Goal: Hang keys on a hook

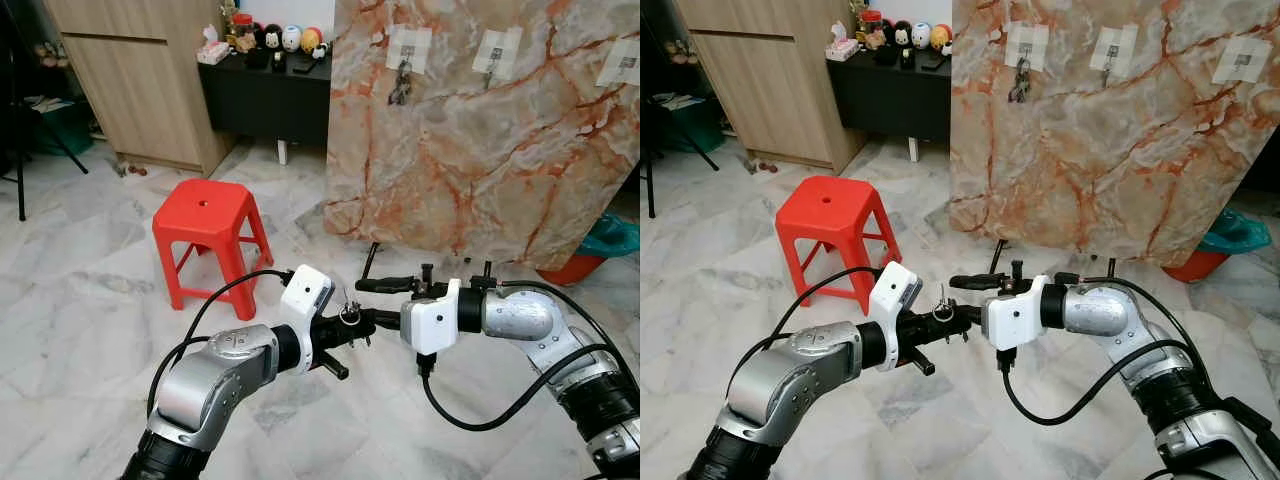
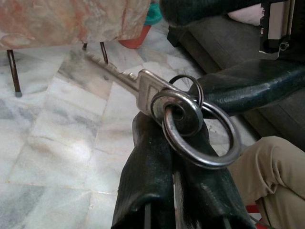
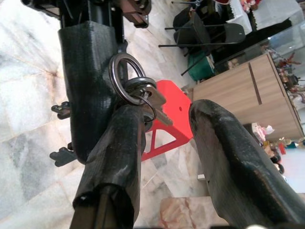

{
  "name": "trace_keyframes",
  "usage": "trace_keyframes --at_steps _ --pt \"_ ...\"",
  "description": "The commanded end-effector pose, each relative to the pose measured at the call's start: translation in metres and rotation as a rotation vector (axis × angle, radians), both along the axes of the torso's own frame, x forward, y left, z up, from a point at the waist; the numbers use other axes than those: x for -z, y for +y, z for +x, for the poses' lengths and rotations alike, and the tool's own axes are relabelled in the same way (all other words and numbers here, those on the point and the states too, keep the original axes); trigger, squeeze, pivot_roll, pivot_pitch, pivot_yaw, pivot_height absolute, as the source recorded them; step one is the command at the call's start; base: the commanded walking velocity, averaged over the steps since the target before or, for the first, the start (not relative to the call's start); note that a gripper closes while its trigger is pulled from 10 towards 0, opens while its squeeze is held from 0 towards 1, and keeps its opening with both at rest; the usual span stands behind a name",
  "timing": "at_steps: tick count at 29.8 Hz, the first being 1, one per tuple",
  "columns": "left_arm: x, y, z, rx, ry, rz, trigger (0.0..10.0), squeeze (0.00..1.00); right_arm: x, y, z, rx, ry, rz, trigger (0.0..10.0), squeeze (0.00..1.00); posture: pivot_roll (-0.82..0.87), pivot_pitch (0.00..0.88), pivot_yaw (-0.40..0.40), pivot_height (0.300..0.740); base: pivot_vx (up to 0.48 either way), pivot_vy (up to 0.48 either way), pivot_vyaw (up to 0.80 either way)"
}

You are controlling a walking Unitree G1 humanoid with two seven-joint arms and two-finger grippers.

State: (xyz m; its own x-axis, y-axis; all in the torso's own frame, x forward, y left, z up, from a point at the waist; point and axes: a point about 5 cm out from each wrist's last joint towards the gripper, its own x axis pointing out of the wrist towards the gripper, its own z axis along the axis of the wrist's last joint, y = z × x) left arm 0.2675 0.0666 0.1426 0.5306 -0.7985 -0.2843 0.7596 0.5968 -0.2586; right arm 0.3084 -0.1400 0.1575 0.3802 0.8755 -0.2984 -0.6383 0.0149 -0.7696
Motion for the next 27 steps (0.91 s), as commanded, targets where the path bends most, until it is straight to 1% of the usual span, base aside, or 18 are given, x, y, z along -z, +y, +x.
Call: trace_keyframes --at_steps 1,3,6,11,14,17,20,23,25,27 --pt "-0.004 -0.014 -0.008 0.072 0.002 -0.023 10.0 0.0 -0.021 0.01 0.004 -0.014 -0.078 0.085 10.0 0.0 -0.01 0.0 -0.016 0.74 0.0 0.0 0.0" --pt "-0.003 -0.014 -0.01 0.087 0.007 -0.019 10.0 0.0 -0.024 0.009 0.009 0.02 -0.097 0.113 10.0 0.0 -0.01 0.0 -0.016 0.74 0.0 0.0 0.0" --pt "-0.003 -0.015 -0.01 0.089 0.007 -0.017 10.0 0.0 -0.026 0.008 0.01 0.032 -0.098 0.129 10.0 0.0 -0.01 0.0 -0.015 0.74 0.0 0.0 0.0" --pt "-0.001 -0.016 -0.014 0.098 0.016 -0.015 10.0 0.0 -0.033 0.006 0.014 0.074 -0.101 0.191 10.0 0.0 -0.01 0.0 -0.016 0.74 0.0 0.0 0.0" --pt "-0.001 -0.016 -0.014 0.099 0.017 -0.016 10.0 0.0 -0.032 0.005 0.015 0.09 -0.094 0.191 10.0 0.0 0.0 0.0 -0.016 0.74 0.0 0.0 0.0" --pt "-0.002 -0.017 -0.014 0.101 0.017 -0.017 10.0 0.0 -0.03 0.003 0.017 0.12 -0.063 0.221 10.0 0.0 0.0 0.0 -0.016 0.74 0.0 0.0 0.0" --pt "-0.001 -0.016 -0.015 0.1 0.017 -0.014 10.0 0.0 -0.025 0.003 0.014 0.11 0.001 0.256 10.0 0.0 0.0 0.0 -0.015 0.74 0.0 0.0 0.0" --pt "-0.002 -0.016 -0.015 0.099 0.016 -0.014 10.0 0.0 -0.024 0.004 0.013 0.104 0.03 0.283 10.0 0.0 0.0 0.0 -0.016 0.74 0.0 0.0 0.0" --pt "-0.001 -0.016 -0.015 0.097 0.017 -0.012 10.0 0.0 -0.023 0.005 0.011 0.095 0.083 0.323 10.0 0.0 0.0 0.0 -0.015 0.74 0.0 0.0 0.0" --pt "-0.001 -0.016 -0.015 0.097 0.017 -0.012 10.0 0.0 -0.023 0.005 0.011 0.095 0.083 0.323 10.0 0.0 0.0 0.0 -0.015 0.74 0.0 0.0 0.0"
